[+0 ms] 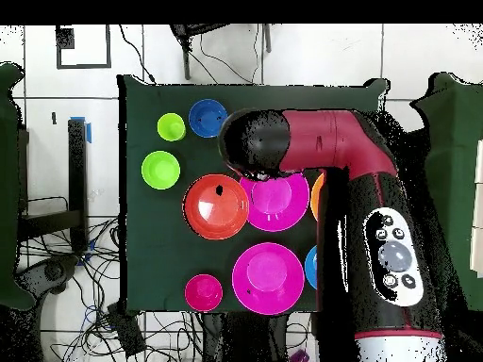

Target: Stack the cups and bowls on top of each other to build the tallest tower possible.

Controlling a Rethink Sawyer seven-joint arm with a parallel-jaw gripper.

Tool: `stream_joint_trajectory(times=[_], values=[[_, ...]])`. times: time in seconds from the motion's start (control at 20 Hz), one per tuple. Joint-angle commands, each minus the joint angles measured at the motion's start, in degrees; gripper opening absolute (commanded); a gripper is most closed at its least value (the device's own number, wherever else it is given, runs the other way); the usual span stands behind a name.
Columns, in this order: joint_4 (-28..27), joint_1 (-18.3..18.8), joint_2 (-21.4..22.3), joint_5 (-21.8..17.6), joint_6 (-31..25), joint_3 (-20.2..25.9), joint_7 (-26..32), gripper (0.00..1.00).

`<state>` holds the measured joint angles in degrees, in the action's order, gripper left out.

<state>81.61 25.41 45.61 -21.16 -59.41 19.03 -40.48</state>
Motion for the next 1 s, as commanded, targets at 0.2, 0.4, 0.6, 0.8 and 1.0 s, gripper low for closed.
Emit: stream_joint_trajectory(times=[0.2,0.4,0.6,0.8,1.0], values=[[3.26,3.16,-8.43,-2.59,12.79,5.99,2.42,1.0],[3.8,3.87,-8.06,-2.95,12.6,6.04,3.19,1.0],[6.01,3.31,-0.16,-1.94,5.63,4.59,3.69,1.0],[6.54,5.3,3.93,-0.86,3.2,5.51,6.9,1.0],[9.74,7.9,4.17,0.88,8.7,8.44,6.15,1.0]])
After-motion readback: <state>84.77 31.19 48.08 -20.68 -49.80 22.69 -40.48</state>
